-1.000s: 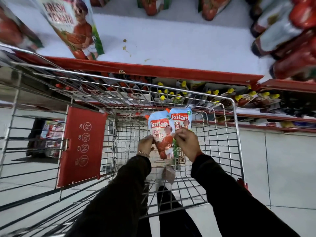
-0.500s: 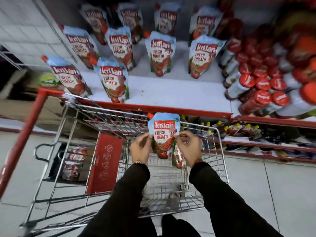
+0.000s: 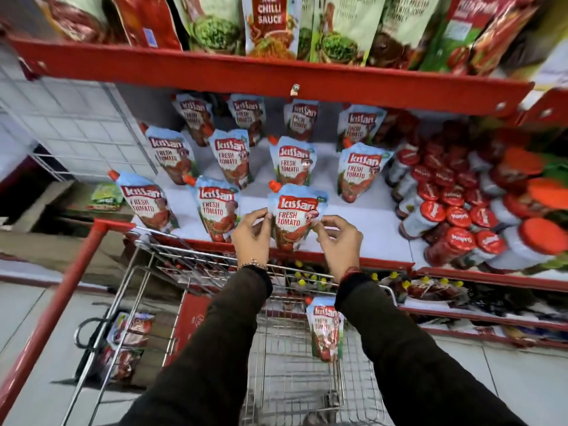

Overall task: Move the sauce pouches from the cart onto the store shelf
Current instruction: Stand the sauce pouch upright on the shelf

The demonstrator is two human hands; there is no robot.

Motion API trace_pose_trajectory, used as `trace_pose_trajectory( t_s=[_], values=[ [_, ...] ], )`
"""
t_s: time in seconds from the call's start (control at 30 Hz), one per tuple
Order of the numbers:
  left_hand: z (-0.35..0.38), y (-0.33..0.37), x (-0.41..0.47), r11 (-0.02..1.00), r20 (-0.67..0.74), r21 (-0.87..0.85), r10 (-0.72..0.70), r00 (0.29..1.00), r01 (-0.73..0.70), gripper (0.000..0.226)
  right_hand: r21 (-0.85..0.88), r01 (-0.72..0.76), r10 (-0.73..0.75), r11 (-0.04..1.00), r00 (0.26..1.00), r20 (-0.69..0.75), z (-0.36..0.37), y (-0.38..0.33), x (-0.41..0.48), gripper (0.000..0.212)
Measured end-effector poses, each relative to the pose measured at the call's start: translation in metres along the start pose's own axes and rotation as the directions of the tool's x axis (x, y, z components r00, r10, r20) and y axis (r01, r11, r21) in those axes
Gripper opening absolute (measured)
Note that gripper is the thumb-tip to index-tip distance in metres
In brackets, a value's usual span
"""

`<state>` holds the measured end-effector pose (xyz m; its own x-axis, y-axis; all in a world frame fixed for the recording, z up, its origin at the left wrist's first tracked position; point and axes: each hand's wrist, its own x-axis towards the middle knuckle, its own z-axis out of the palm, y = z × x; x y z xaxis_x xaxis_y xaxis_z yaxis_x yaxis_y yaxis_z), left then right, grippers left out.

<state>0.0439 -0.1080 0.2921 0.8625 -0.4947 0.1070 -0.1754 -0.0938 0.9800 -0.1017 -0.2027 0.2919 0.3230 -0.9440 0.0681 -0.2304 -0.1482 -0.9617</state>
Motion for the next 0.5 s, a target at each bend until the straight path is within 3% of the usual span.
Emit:
trace_pose_trajectory(
  t_s=[0.27, 0.5],
  values=[
    [0.003, -0.009, 0.021, 0.989, 0.028, 0.143, -0.031, 0.999, 0.026, 0.015, -0.083, 0.000, 0.004, 0.997, 0.999, 0.048, 0.018, 0.002, 0.021, 0.005],
    [0.002, -0.018, 0.014, 0.991, 0.086, 0.135, -0.016, 0.996, 0.004, 0.018, -0.049, -0.006, 0.009, 0.999, 0.998, 0.064, 0.020, 0.011, 0.014, 0.010]
  ],
)
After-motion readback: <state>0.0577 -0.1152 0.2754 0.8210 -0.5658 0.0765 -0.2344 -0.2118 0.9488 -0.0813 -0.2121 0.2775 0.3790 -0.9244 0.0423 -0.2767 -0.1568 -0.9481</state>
